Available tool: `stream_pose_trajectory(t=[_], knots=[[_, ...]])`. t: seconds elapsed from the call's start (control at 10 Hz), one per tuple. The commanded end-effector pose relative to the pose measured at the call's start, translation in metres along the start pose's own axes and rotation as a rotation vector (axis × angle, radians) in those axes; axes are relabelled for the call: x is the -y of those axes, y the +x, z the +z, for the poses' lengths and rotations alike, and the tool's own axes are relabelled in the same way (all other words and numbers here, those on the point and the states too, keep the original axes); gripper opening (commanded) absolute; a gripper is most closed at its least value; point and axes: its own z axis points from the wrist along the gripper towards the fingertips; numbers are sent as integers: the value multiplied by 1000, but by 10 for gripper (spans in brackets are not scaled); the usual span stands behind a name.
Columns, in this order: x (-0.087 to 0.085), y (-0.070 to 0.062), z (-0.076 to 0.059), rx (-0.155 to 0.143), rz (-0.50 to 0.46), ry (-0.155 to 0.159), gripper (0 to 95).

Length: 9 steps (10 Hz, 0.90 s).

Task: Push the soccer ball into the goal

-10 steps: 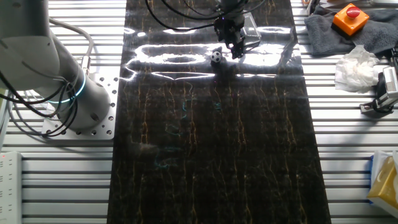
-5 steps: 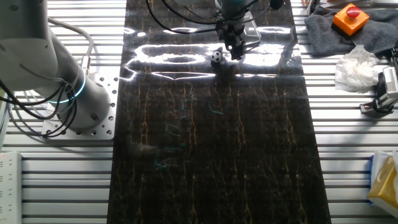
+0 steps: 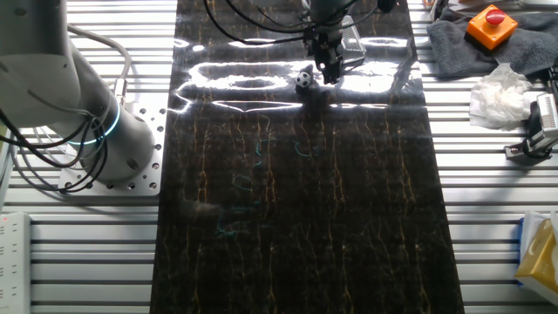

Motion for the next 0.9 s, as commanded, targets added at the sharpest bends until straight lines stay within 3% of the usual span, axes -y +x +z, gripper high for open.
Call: stream_pose_trajectory(t=[0.1,0.3,0.6,0.9], knots=[[-1,-1,-1,-6,-15,2,760],[-2,0,-3,-9,-25,5,760],[-13,8,-13,-30,36,-18,760],[-25,22,-15,-19,90,-37,760]])
